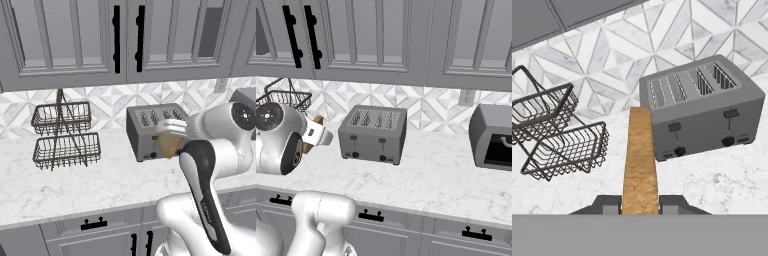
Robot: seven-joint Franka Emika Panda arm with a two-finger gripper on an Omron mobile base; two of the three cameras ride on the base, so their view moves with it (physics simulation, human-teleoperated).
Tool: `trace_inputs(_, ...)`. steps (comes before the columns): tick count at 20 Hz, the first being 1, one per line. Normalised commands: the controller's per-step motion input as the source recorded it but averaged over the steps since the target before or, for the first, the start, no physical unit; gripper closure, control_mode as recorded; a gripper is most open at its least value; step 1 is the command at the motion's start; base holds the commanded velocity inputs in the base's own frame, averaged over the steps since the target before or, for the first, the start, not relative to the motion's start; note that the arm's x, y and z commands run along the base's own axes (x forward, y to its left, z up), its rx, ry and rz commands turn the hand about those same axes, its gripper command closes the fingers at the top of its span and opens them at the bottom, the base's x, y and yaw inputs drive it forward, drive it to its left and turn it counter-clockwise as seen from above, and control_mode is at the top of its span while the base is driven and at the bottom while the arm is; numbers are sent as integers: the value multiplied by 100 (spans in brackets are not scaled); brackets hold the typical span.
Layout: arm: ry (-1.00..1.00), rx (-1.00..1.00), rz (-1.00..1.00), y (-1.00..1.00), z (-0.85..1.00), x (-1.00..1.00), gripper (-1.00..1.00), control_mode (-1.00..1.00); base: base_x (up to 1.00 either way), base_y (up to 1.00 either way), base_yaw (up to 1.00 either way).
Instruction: Start the toaster. Once the lever pops up, take the bread to the plate on the dining counter.
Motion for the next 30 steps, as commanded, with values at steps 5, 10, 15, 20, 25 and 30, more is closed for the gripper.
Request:
trace_inputs(5, 4, 4, 6, 0, 35, -58, 100, -100, 0, 0, 0)
trace_inputs(10, 0, -1, 6, 0, 5, -6, 100, -100, 0, 0, 0)
trace_inputs(15, -5, -1, 0, 0, 0, 0, 100, -100, 0, 0, 0)
trace_inputs(20, 0, 0, 0, 0, 0, 0, 100, -100, 0, 0, 0)
trace_inputs(25, 0, 0, 0, 0, 0, 0, 100, -100, 0, 0, 0)
trace_inputs(30, 0, 0, 0, 0, 0, -23, 100, 100, -17, 0, 0)
